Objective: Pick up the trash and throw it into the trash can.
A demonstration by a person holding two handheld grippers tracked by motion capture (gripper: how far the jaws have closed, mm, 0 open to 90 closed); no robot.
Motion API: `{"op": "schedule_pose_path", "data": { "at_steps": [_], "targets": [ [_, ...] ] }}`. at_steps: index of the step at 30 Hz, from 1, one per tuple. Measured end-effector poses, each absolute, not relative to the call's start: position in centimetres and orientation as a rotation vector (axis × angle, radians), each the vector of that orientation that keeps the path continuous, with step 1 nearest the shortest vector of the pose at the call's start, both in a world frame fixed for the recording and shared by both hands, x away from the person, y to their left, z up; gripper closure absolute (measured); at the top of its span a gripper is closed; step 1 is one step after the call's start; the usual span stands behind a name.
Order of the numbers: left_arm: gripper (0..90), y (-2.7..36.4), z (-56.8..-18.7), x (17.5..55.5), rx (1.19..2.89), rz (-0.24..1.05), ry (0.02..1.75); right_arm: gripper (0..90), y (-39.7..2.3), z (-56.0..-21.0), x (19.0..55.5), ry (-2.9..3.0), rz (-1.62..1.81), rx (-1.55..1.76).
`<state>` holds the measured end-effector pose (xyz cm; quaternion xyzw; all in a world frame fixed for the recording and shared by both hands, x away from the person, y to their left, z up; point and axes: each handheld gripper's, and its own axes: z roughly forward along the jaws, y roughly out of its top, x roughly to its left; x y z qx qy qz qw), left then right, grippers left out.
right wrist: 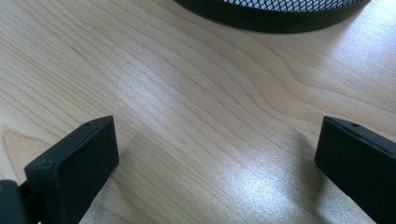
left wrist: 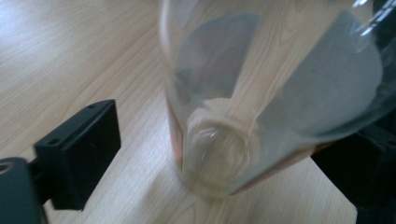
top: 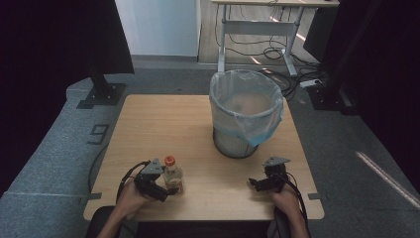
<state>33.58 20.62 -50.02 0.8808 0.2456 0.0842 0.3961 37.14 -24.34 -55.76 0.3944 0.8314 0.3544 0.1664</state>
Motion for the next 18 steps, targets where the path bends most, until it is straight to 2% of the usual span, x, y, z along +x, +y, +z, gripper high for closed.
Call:
{"op": "schedule_pose_path", "data": {
  "at_steps": [3,5,8,18],
  "targets": [
    [15.3,20.4,-50.0,33.9,2.223,0.219,0.615,0.0,-24.3,-55.8,37.1,2.367,1.01,1.123],
    [16.5,20.2,-50.0,34.1,2.218,0.216,0.614,0.0,-24.3,-55.8,37.1,2.366,1.01,1.123],
    [26.0,20.1,-50.0,34.5,2.21,0.2,0.6,0.0,-24.3,-55.8,37.1,2.366,1.01,1.122],
    [28.1,19.2,-49.5,35.7,2.237,0.286,0.63,0.0,-24.3,-55.8,37.1,2.366,1.01,1.121]
  ]
}}
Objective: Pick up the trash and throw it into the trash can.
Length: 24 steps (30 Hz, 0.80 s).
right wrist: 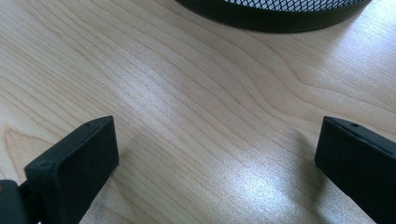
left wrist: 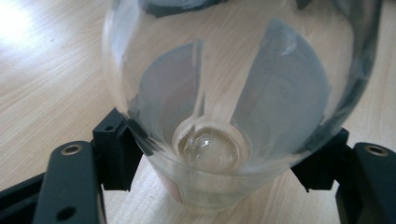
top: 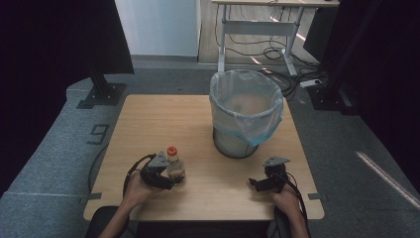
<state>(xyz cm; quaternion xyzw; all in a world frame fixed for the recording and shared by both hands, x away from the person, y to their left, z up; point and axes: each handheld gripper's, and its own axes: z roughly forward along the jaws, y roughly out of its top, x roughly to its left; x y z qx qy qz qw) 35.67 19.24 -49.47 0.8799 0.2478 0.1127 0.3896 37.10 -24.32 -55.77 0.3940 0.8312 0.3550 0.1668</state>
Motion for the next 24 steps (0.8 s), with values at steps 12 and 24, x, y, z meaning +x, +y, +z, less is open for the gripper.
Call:
{"op": "schedule_pose_path", "data": {
  "at_steps": [12,24],
  "targets": [
    [28.1,19.1,-47.8,36.5,2.21,0.299,0.647,0.0,-24.3,-55.8,37.1,2.368,1.011,1.122],
    [28.2,18.4,-45.1,38.0,2.189,0.302,0.645,0.0,-24.3,-55.8,37.1,2.368,1.011,1.123]
  ]
}}
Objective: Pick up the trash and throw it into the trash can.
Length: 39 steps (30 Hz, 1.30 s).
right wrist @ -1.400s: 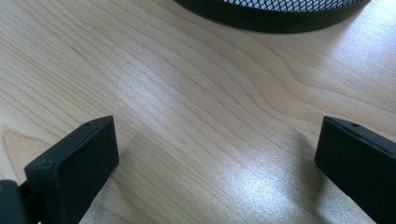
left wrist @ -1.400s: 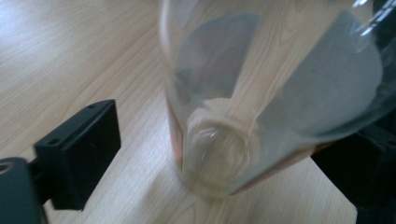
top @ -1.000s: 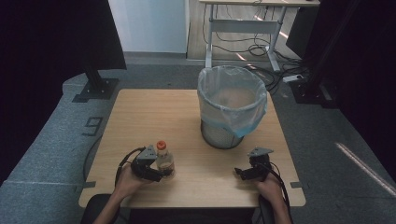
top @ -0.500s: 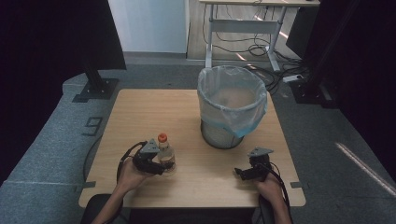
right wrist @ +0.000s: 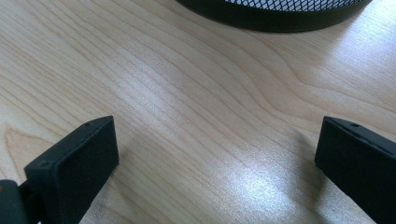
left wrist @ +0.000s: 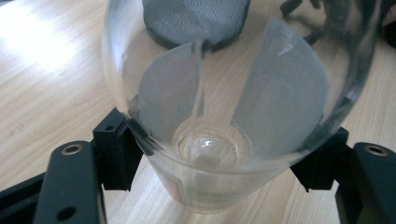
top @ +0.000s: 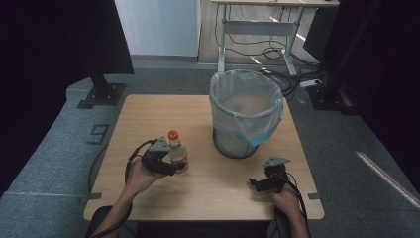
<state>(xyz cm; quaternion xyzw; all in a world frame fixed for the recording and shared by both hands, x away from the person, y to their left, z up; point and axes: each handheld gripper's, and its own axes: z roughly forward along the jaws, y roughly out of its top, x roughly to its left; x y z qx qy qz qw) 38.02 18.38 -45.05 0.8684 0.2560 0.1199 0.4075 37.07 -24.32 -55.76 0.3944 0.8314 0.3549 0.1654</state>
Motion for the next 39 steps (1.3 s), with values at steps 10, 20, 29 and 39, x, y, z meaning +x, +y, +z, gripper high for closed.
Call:
{"op": "schedule_pose_path", "data": {
  "at_steps": [10,20,29,39],
  "targets": [
    [28.2,18.1,-43.3,39.5,2.185,0.29,0.651,0.0,-24.3,-55.8,37.1,2.367,1.011,1.122],
    [28.2,18.0,-41.4,40.9,2.18,0.292,0.653,0.0,-24.3,-55.8,37.1,2.368,1.01,1.12],
    [28.2,17.7,-39.6,42.0,2.176,0.296,0.647,0.0,-24.3,-55.8,37.1,2.368,1.008,1.12],
    [28.2,17.2,-37.8,43.1,2.174,0.292,0.639,0.0,-24.3,-55.7,37.1,2.371,1.007,1.118]
  ]
}}
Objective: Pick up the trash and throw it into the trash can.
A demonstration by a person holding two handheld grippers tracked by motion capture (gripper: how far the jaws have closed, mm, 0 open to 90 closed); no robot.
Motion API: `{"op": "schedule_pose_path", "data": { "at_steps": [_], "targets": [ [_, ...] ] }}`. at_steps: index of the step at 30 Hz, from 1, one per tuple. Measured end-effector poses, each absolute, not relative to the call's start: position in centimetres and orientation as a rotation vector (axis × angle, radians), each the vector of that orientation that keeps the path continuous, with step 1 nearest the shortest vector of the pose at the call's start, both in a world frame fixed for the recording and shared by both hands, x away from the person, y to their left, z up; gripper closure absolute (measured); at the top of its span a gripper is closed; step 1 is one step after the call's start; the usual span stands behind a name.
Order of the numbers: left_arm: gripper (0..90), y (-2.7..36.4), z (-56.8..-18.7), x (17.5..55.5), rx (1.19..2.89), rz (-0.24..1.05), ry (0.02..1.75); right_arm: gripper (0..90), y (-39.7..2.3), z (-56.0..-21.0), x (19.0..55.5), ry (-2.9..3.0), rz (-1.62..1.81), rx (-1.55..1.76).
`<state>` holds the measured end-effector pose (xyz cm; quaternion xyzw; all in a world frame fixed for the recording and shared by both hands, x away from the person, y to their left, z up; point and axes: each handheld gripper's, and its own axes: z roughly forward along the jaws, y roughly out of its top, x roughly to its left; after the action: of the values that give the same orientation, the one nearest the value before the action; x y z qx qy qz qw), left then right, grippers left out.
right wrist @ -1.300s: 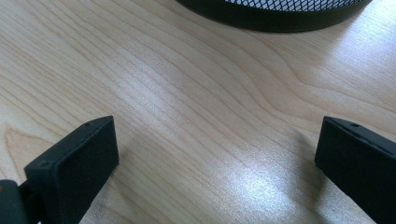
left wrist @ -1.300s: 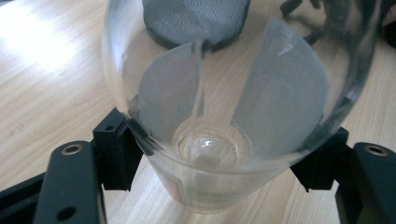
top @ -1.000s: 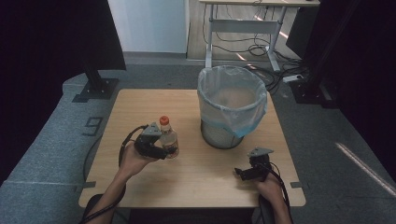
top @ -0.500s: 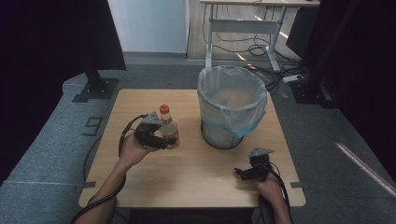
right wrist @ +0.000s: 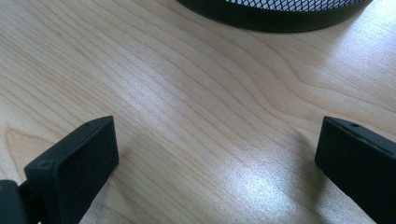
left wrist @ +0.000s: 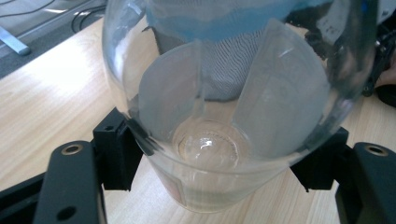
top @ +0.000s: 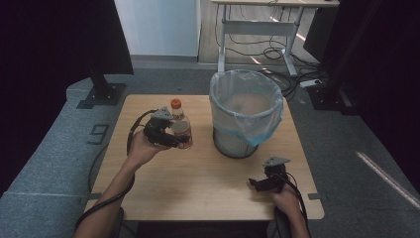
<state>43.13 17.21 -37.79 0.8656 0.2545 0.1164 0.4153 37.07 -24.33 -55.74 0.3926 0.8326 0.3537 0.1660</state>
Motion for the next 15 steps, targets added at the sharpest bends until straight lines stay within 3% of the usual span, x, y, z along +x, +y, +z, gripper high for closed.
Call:
{"op": "schedule_pose_path", "data": {
  "at_steps": [15],
  "targets": [
    [28.2,16.1,-34.6,44.8,2.173,0.291,0.617,0.0,-24.3,-55.8,37.1,2.369,1.009,1.116]
  ]
}}
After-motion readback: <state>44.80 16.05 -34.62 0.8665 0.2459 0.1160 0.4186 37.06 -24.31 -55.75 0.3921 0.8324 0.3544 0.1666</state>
